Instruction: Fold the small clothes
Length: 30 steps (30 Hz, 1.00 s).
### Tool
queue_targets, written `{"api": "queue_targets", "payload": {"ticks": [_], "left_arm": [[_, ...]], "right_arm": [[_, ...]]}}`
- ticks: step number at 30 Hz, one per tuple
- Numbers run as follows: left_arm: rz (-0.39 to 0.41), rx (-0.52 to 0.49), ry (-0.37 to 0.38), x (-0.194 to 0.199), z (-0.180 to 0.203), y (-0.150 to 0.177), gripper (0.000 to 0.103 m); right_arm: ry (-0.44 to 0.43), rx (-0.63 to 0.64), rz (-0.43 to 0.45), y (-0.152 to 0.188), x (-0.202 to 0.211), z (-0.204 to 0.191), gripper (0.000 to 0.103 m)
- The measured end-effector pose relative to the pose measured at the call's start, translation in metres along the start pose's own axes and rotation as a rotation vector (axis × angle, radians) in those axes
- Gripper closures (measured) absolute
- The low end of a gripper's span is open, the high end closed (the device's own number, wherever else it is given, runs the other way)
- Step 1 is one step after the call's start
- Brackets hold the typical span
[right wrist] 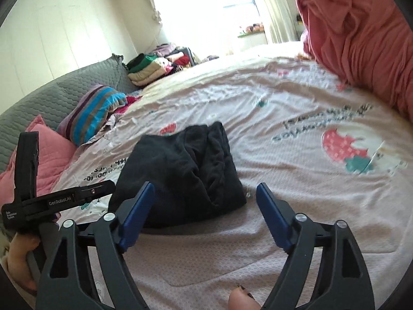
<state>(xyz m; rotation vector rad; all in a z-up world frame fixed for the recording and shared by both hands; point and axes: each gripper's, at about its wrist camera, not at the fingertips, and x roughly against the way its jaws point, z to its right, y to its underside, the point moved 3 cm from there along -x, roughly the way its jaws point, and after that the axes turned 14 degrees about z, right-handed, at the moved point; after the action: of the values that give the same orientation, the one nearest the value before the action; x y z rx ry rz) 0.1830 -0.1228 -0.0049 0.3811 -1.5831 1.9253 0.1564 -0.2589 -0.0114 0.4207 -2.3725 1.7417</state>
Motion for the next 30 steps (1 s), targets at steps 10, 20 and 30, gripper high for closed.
{"api": "queue_targets", "payload": {"ticks": [10, 20, 30], "left_arm": [[0.086, -0.009, 0.018, 0.044, -0.004, -0.006, 0.010], [0.166, -0.046, 0.000, 0.086, -0.008, -0.003, 0.010], [0.208, -0.076, -0.021, 0.119, -0.016, 0.015, 0.009]], "right_arm": [[0.009, 0.124, 0.115, -0.017, 0.031, -0.023, 0.005], [0.006, 0.194, 0.162, -0.023, 0.047, -0.043, 0.005], [0.030, 0.239, 0.212, -0.024, 0.073, -0.054, 0.005]]}}
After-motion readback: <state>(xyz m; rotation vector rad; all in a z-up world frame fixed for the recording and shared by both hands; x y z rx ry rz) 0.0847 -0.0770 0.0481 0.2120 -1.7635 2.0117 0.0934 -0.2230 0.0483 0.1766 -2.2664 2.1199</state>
